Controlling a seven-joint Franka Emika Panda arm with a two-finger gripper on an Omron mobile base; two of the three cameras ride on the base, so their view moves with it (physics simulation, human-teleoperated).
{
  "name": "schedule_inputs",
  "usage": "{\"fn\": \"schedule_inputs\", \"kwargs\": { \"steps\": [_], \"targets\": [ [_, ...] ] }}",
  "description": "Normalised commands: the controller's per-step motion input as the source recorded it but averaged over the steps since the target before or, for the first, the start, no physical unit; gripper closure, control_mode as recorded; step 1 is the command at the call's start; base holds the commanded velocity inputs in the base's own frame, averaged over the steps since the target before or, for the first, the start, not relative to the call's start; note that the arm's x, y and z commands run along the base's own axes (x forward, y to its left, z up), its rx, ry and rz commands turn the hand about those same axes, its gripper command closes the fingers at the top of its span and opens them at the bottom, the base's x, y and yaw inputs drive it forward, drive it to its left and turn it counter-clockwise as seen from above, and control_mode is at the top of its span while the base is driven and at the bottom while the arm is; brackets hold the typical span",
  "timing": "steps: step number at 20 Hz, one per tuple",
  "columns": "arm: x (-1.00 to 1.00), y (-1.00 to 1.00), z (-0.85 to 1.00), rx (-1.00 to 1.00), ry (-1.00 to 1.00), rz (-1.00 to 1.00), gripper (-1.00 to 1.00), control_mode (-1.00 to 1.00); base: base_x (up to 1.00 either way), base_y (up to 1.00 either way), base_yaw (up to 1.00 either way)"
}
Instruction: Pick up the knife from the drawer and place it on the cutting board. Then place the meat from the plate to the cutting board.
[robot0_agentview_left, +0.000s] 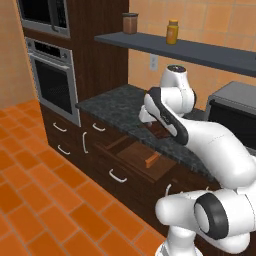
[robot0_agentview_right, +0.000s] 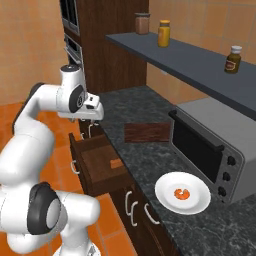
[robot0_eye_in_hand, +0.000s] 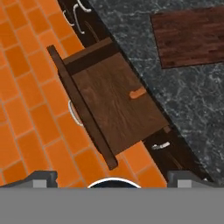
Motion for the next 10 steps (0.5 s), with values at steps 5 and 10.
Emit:
{"fn": "schedule_inputs", "kwargs": {
  "steps": [5,10],
  "targets": [
    [0.63,0.79,-0.87,0.0,0.02,0.04,-1.0,-1.0,0.0,0.0,0.0],
    [0.54,0.51,-0.9,0.01,0.12,0.02,-1.0,-1.0,0.0,0.0,0.0]
  ]
}}
